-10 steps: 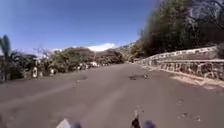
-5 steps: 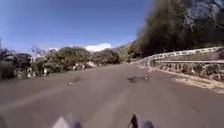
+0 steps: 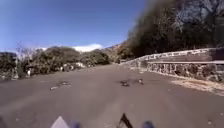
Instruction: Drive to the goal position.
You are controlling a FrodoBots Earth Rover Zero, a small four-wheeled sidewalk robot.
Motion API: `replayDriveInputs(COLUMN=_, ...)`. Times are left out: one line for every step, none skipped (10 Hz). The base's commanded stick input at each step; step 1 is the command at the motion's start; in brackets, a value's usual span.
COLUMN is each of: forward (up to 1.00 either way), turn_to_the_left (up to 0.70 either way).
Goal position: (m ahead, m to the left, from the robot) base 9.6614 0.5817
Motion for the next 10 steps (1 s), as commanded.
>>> replayDriveInputs(forward=0.85, turn_to_the_left=-0.34)
replayDriveInputs(forward=0.85, turn_to_the_left=-0.34)
replayDriveInputs(forward=0.85, turn_to_the_left=-0.31)
replayDriveInputs(forward=0.85, turn_to_the_left=-0.19)
replayDriveInputs(forward=0.85, turn_to_the_left=-0.06)
replayDriveInputs(forward=0.85, turn_to_the_left=0.00)
replayDriveInputs(forward=0.85, turn_to_the_left=0.00)
replayDriveInputs(forward=0.85, turn_to_the_left=0.00)
replayDriveInputs(forward=0.85, turn_to_the_left=0.00)
replayDriveInputs(forward=0.85, turn_to_the_left=0.00)
